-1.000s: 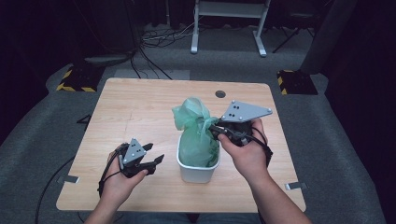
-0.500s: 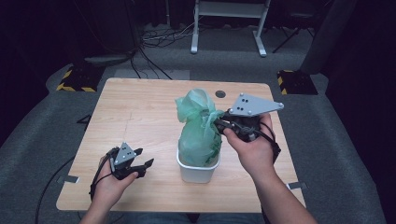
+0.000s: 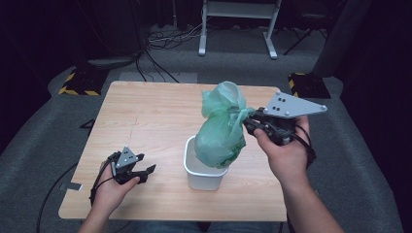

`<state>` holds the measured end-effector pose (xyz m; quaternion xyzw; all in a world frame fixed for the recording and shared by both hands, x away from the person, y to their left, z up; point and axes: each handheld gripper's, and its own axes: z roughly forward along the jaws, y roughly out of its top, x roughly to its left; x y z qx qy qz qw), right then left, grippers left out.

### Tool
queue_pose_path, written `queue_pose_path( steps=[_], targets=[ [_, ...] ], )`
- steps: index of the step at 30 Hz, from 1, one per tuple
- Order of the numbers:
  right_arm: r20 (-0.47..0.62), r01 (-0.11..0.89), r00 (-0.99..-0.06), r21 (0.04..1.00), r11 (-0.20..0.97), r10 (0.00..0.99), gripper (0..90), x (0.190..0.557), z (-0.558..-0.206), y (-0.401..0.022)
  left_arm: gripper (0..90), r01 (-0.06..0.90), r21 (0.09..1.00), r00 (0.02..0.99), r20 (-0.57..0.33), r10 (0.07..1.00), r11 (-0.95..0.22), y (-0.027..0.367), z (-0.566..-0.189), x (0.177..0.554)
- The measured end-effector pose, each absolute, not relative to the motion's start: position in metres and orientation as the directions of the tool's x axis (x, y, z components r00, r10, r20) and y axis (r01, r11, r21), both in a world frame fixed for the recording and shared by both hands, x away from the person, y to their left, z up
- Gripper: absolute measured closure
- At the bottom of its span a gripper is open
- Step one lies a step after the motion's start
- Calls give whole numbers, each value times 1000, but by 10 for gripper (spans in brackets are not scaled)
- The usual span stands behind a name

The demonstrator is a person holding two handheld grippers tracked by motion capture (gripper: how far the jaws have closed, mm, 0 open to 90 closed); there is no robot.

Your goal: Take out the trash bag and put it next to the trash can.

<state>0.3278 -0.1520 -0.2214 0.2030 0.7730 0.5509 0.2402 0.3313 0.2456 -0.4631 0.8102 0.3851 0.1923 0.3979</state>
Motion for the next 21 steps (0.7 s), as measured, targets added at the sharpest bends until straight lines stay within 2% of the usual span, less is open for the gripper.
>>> queue_pose_path(
  steps=[21],
  targets=[
    [-123, 104, -700, 957, 271, 703, 893, 329, -221, -228, 385, 480, 787, 620, 8, 785, -387, 249, -468, 334]
  ],
)
